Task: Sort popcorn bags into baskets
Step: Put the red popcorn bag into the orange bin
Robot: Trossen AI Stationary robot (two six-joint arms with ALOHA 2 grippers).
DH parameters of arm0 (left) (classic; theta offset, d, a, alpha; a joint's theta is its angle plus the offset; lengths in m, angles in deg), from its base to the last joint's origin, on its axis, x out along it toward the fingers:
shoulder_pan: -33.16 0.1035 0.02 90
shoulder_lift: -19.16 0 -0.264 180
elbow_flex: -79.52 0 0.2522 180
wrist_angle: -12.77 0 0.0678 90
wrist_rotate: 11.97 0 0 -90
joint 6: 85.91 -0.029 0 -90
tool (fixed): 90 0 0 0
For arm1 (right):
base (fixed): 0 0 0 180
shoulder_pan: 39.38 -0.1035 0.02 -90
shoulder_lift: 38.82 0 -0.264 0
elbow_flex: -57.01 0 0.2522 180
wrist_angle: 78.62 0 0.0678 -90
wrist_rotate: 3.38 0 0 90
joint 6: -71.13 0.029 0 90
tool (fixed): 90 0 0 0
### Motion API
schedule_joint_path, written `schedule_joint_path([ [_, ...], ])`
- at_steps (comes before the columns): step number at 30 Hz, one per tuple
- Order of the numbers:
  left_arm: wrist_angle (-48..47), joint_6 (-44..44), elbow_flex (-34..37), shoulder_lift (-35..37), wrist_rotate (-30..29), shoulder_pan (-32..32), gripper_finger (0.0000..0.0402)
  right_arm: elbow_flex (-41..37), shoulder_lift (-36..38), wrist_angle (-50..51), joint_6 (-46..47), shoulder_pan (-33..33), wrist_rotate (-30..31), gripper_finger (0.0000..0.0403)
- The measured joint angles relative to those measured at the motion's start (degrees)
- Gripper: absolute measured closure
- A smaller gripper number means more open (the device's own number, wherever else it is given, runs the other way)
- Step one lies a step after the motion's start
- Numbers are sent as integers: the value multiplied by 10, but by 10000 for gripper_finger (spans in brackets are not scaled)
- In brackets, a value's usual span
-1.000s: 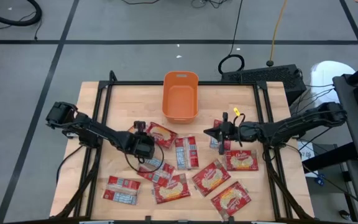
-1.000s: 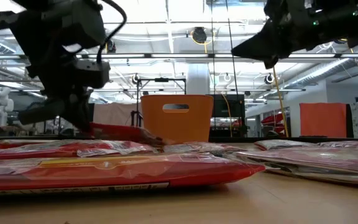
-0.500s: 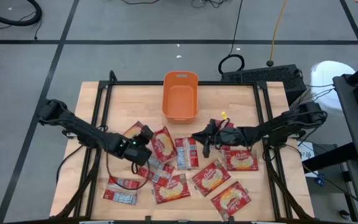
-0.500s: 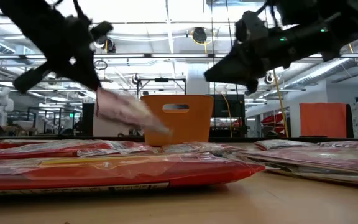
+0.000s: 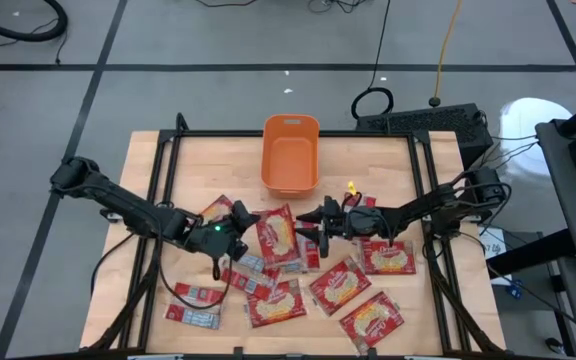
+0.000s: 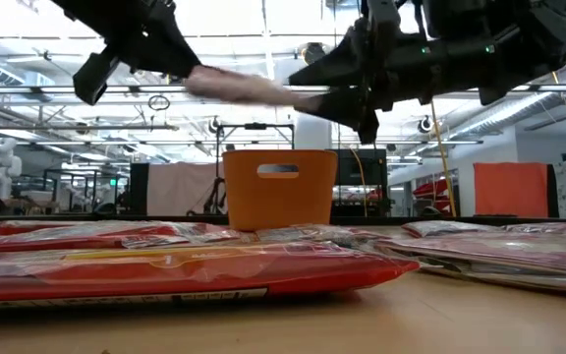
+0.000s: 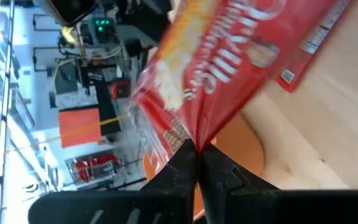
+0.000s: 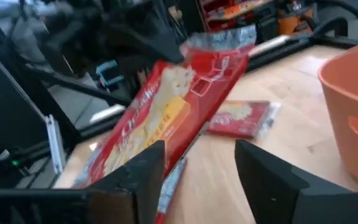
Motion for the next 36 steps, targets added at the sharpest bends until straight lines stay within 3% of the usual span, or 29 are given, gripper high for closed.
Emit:
schedule_joint_path([
  [9, 73, -65, 0, 0, 2, 2, 390, 0, -21, -66, 13, 0, -52, 193],
  [14, 96, -76, 0, -3, 9, 12, 386, 0, -31, -107, 14, 0, -119, 203],
  [19, 126, -102, 0, -3, 41, 21, 396, 0, -30, -113, 15, 0, -121, 235],
  [24, 157, -110, 0, -3, 58, 33, 382, 0, -30, -112, -1, 0, -120, 296],
  [27, 167, -82, 0, -3, 59, 41, 371, 0, -30, -110, -20, 3, -120, 336],
  [31, 190, 21, 0, -3, 59, 57, 348, 0, -30, -111, -34, 16, -118, 376],
  [36, 199, 174, 0, -2, 17, 76, 284, 0, -27, -108, -63, 40, -118, 391],
])
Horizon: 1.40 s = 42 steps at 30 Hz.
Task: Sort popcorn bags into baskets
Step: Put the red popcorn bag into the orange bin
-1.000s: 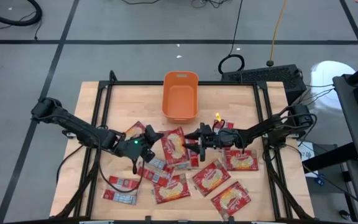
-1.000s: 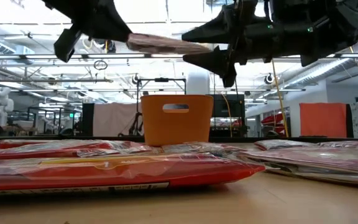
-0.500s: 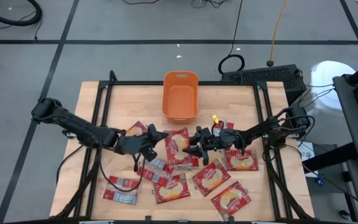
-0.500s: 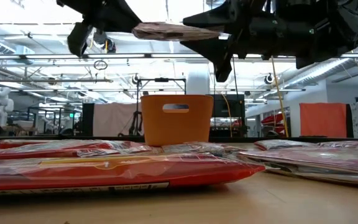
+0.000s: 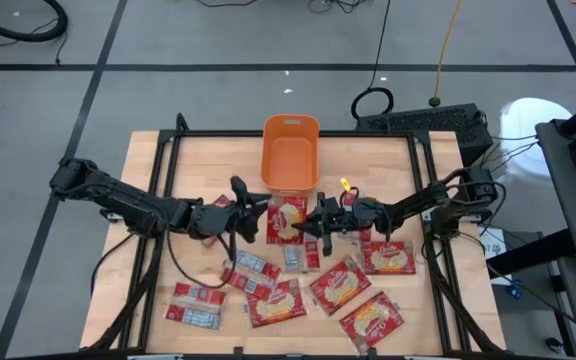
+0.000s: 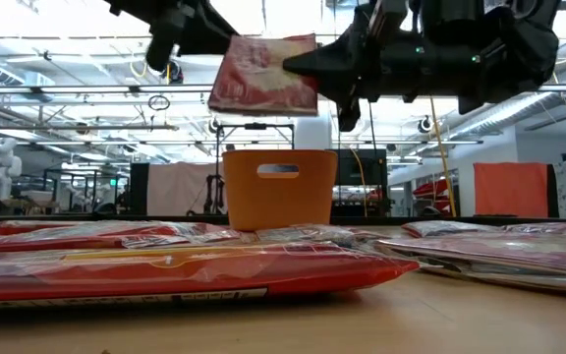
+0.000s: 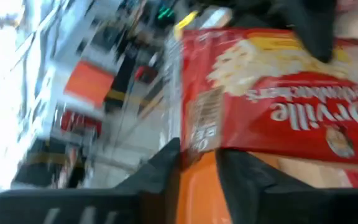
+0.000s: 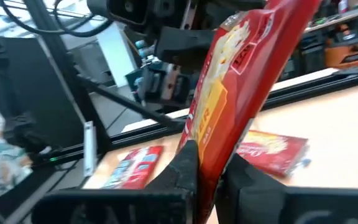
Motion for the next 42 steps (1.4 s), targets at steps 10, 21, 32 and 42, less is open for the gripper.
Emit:
schedule_joint_path([
  [10, -26, 222, 0, 2, -118, 19, 176, -16, 65, 16, -117, 44, 3, 383],
  [21, -35, 413, 0, 32, 163, 126, 199, -22, 106, 22, -197, 109, 2, 383],
  [32, -2, 460, 0, 61, 332, 168, 163, -22, 106, -6, -191, 108, -1, 383],
  [42, 72, 472, 0, 10, 369, 177, 65, -22, 105, -27, -204, 95, 3, 383],
])
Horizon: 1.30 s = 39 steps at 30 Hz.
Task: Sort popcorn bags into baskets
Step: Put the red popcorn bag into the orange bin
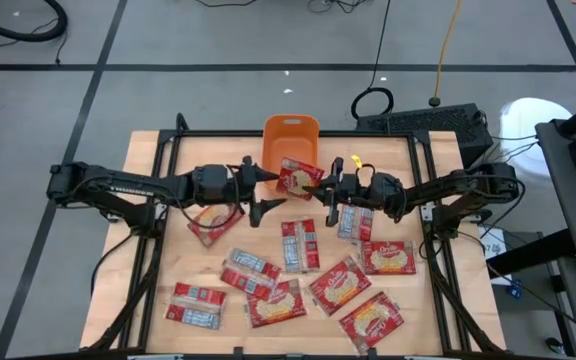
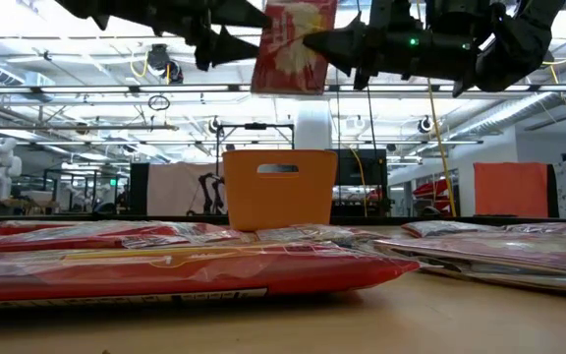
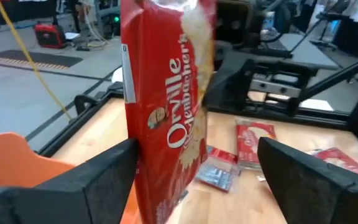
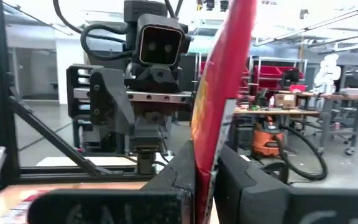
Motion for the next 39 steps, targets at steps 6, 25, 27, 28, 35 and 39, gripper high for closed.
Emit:
schedule_joint_path([
  [6, 2, 2, 0, -19, 7, 24, 88, 0, 0, -1, -23, 0, 1, 383],
  [25, 18, -20, 1, -9, 70, 52, 93, 1, 0, -24, -23, -1, -5, 383],
  [27, 48, -28, -1, -26, 89, 52, 93, 1, 0, -27, -23, -1, -5, 383],
  [28, 49, -34, 0, -32, 99, 52, 96, 1, 0, -28, -23, -1, -6, 383],
  [35, 127, -52, 0, -67, 117, 49, 162, 1, 0, -28, -23, 0, -5, 383],
  [39, 133, -62, 0, -70, 117, 49, 225, 1, 0, -26, -23, 0, -5, 383],
])
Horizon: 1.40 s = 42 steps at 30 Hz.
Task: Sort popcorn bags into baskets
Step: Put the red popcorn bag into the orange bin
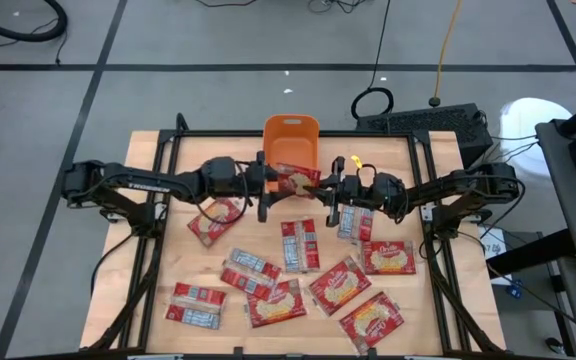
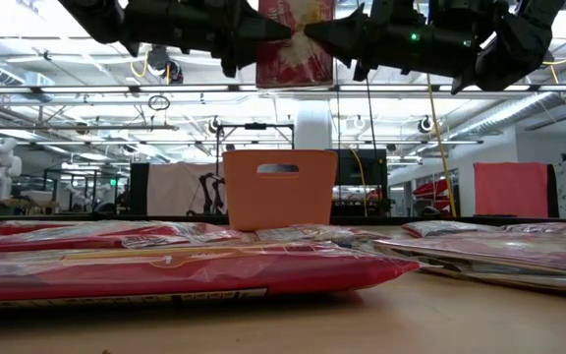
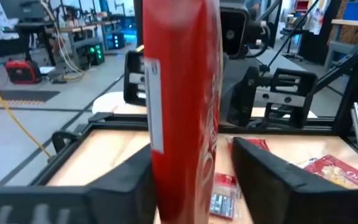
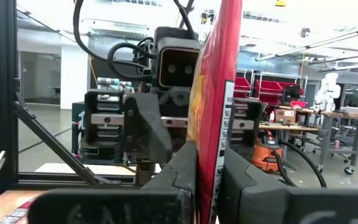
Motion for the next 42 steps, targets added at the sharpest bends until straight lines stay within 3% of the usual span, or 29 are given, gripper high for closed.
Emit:
schedule_joint_path([
  [6, 4, -13, 0, 0, 0, 0, 323, 0, 0, -7, -4, 0, 12, 380],
  [10, -1, -28, 0, 7, -1, 4, 375, 0, 8, 4, 3, 0, 32, 353],
  [16, -44, -33, -3, 49, 0, 26, 374, 0, 74, 128, 11, -4, 82, 282],
  [18, -106, -45, -17, 75, 0, 37, 362, 0, 109, 193, 11, -8, 98, 260],
  [24, -381, -108, -201, 99, -17, 62, 378, 0, 189, 364, 24, -27, 93, 218],
  [30, -599, -167, -423, 39, -82, 111, 378, 0, 222, 447, 13, -55, 93, 212],
  [35, -670, -222, -550, -23, -101, 148, 363, 0, 236, 508, 4, -71, 93, 215],
  [42, -767, -283, -695, -151, -105, 191, 378, 0, 244, 553, -5, -77, 94, 215],
])
